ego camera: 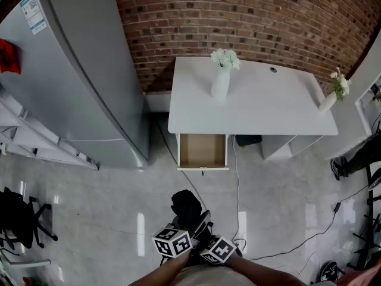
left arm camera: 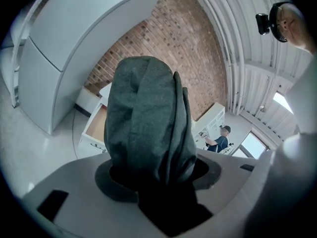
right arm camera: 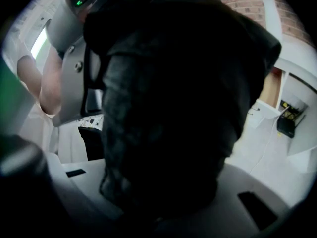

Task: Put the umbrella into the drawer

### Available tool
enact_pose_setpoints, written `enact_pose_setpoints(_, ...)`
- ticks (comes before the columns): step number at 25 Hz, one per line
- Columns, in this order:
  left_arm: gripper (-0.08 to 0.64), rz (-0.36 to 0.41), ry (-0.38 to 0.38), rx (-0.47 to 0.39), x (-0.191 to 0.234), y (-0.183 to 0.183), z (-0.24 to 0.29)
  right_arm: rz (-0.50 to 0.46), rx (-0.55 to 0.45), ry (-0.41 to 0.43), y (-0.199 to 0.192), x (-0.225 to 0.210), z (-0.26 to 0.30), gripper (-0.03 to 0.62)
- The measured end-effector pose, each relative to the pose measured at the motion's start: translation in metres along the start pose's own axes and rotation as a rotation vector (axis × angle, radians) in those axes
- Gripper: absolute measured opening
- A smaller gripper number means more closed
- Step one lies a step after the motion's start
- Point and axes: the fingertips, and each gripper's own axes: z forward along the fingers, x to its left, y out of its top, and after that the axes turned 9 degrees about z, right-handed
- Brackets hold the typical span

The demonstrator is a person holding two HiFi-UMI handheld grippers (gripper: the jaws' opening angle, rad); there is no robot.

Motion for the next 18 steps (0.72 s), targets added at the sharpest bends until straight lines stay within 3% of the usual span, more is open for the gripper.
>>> enact_pose_setpoints(6,0.239,-0.032,-0.022,-0.034,0.035,0.036,0.000,-0.021,0.023,-0.041,0.046,-0.004,0.003,0.120)
enact_pose_setpoints(18,0.241,-0.075,-0.056,-0.052,0.074,0.070,0.012,0.005,0.054,-0.071,0.092,-0.017,0.013,0.120)
